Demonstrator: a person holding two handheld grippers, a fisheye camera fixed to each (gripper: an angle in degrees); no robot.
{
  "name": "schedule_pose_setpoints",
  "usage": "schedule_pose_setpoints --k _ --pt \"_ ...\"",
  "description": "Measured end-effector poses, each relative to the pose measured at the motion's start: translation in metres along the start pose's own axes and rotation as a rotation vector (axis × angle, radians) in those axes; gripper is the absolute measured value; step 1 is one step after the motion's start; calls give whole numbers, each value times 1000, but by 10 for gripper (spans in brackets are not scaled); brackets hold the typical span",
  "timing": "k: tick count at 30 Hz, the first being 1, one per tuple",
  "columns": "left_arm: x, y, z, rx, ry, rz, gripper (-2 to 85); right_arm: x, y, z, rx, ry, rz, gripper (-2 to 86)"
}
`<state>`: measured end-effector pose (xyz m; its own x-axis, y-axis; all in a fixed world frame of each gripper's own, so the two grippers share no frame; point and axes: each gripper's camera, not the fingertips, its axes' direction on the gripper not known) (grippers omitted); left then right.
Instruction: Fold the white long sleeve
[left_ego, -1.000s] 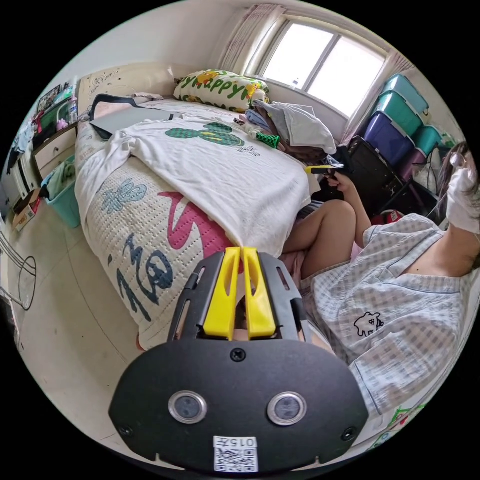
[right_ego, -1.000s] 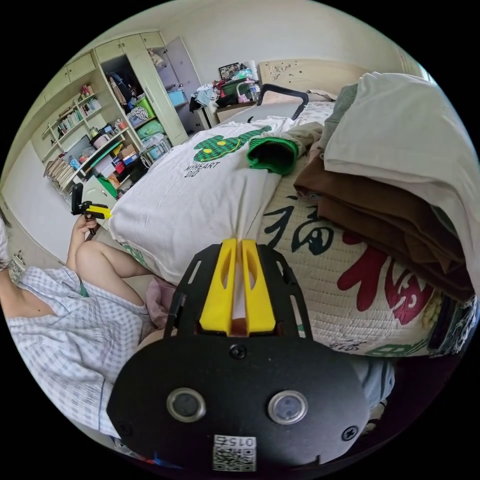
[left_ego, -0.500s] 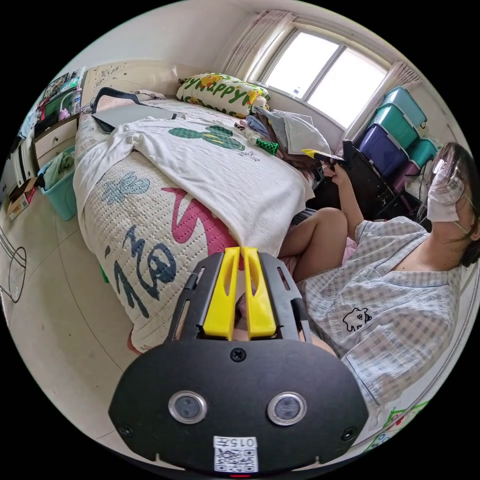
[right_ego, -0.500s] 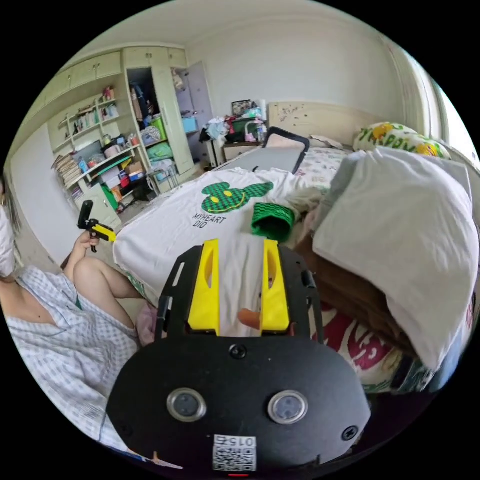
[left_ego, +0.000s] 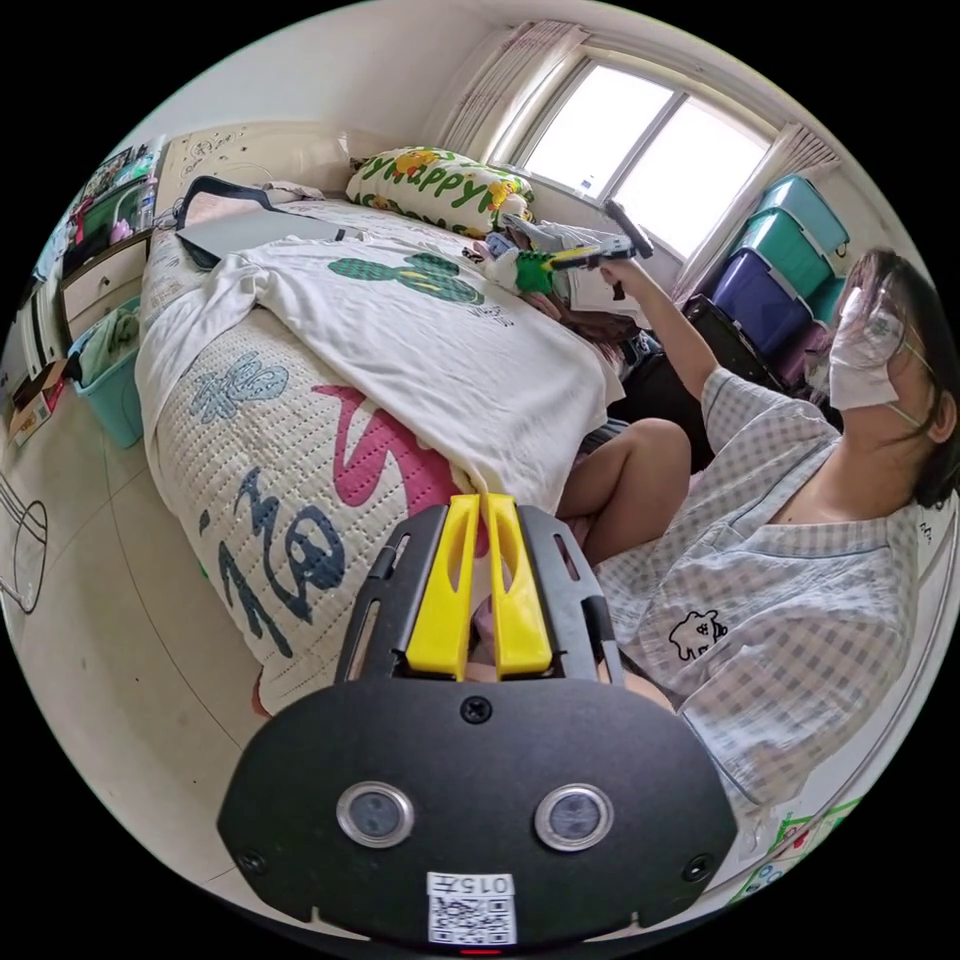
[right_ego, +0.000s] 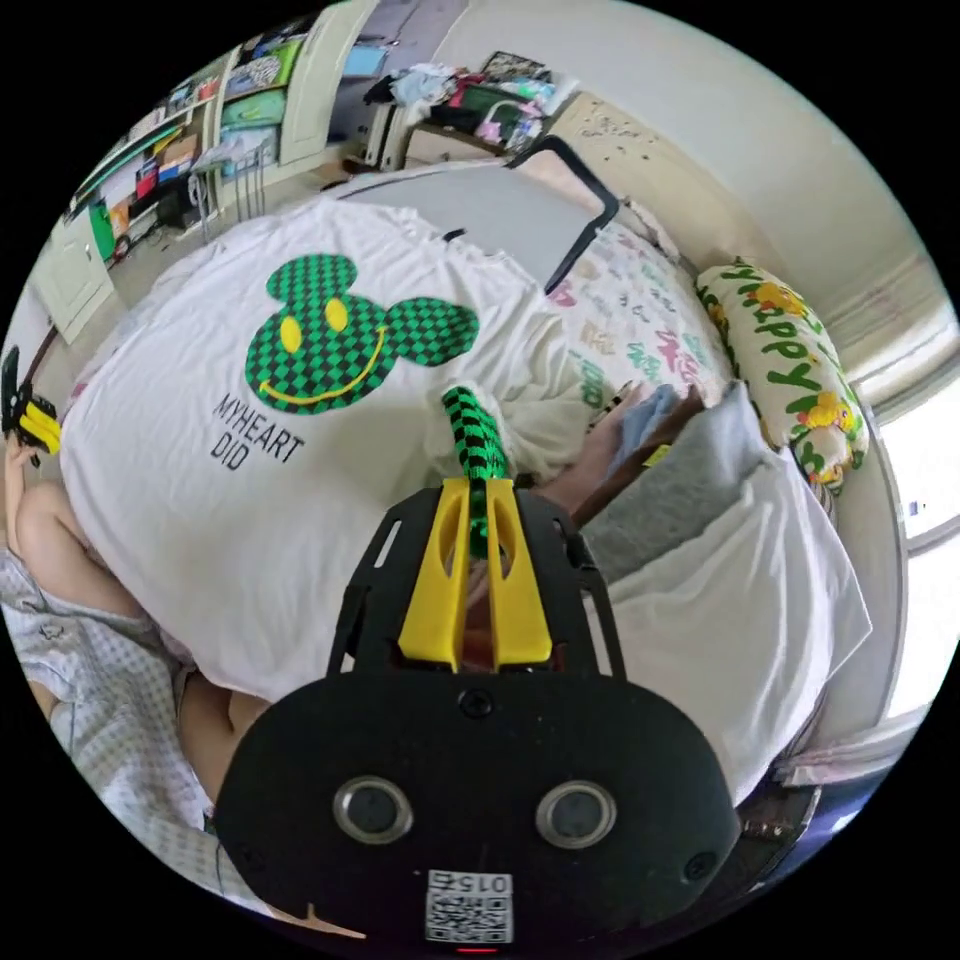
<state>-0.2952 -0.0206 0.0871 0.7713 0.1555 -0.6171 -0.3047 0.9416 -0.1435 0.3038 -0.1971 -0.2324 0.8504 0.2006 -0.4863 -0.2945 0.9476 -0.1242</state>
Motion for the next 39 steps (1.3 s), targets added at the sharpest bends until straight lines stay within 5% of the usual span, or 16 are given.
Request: schedule_pose_setpoints --k 6,14,20,28,39 --pt "8 7 -26 33 -22 1 -4 152 31 -87 304 -352 439 20" --pt "53 24 -116 373 -272 -77 -8 227 71 -132 370 -343 586 18" --pt "52 -84 -115 447 -77 45 -4 262 75 -114 391 -454 695 17" --pt "146 -315 57 198 -66 440 81 223 54 -137 294 -183 400 68" --pt "170 -450 209 222 47 321 87 46 22 -167 96 336 -370 126"
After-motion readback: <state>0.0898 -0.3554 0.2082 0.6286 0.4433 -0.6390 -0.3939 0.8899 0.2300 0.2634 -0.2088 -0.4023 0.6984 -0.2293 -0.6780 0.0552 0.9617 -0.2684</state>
